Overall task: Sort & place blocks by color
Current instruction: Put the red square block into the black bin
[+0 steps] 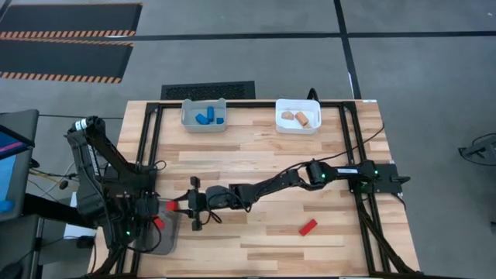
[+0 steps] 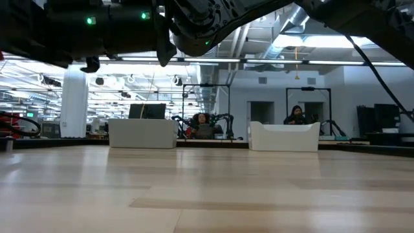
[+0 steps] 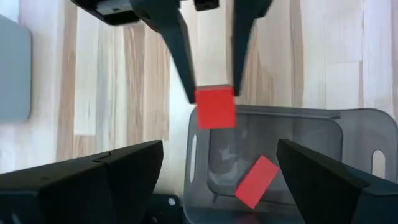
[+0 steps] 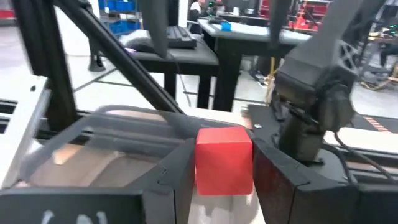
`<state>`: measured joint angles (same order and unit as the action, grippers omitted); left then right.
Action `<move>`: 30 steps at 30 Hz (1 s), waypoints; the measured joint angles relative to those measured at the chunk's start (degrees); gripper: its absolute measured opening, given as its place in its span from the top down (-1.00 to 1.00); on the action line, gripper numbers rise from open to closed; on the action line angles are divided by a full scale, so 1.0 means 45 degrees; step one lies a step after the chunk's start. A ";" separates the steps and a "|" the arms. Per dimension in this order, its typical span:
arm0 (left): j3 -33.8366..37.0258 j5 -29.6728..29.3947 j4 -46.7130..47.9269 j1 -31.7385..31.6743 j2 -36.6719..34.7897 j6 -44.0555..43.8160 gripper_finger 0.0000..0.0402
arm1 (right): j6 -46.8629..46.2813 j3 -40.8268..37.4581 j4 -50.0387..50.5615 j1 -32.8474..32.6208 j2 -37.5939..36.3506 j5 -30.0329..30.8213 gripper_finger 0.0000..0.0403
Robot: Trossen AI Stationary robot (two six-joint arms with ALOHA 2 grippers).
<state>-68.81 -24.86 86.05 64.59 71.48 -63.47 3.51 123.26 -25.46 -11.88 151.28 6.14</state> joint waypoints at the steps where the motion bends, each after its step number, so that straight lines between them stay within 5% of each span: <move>1: -0.0064 -0.0009 -0.0001 -0.0083 0.0000 0.0207 -0.52 | -0.0005 0.0000 0.0006 -0.0007 0.0000 -0.0001 0.21; 13: -0.0381 -0.0067 0.0062 -0.1640 0.0000 0.2671 -0.52 | -0.0150 0.0378 -0.0512 0.0098 0.0796 -0.0375 0.21; 30: -0.0381 -0.0139 -0.0018 -0.1830 0.0000 0.3284 -0.52 | 0.0577 0.0967 0.1207 0.0253 0.1059 -0.1096 0.20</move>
<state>-70.52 -25.49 85.97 56.36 71.48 -48.69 6.10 127.61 -20.02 -10.74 156.05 1.20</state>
